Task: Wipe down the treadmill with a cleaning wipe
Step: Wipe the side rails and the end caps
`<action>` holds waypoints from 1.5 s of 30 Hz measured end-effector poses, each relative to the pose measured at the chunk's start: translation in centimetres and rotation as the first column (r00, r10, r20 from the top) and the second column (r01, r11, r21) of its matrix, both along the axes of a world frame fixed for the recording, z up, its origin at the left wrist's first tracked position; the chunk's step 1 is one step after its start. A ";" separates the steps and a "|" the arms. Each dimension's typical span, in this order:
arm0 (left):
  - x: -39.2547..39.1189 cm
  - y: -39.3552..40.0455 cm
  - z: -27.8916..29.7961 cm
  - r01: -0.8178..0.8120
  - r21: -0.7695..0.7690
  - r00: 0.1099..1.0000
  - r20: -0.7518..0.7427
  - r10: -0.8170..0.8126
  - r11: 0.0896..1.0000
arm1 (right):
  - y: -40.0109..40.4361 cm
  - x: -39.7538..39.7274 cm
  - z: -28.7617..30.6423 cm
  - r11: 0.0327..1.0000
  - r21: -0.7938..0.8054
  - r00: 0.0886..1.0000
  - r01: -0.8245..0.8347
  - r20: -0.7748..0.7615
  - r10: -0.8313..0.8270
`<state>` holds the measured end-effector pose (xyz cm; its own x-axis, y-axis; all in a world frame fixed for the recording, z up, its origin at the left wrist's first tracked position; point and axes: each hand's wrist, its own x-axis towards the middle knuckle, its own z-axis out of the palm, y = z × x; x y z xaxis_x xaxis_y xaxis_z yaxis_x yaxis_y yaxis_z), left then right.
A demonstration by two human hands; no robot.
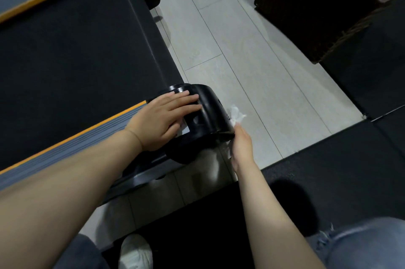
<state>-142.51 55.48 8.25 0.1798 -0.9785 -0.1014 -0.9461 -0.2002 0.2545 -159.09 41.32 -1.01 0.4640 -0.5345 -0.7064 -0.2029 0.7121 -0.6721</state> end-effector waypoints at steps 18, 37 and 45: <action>-0.2 0.1 0.1 -0.046 0.013 0.998 -0.049 0.046 0.999 | 8.8 -1.5 1.7 0.584 -0.809 0.996 0.069 0.022 -0.088; -0.1 0.2 -0.1 -0.047 -0.017 0.998 -0.032 0.047 0.999 | 10.6 1.4 1.9 0.868 -0.358 0.928 0.345 -0.011 -0.373; -0.1 0.2 -0.2 -0.046 -0.017 0.999 -0.028 0.045 0.999 | 11.7 1.9 -2.1 0.720 0.559 0.908 0.412 -0.187 -0.375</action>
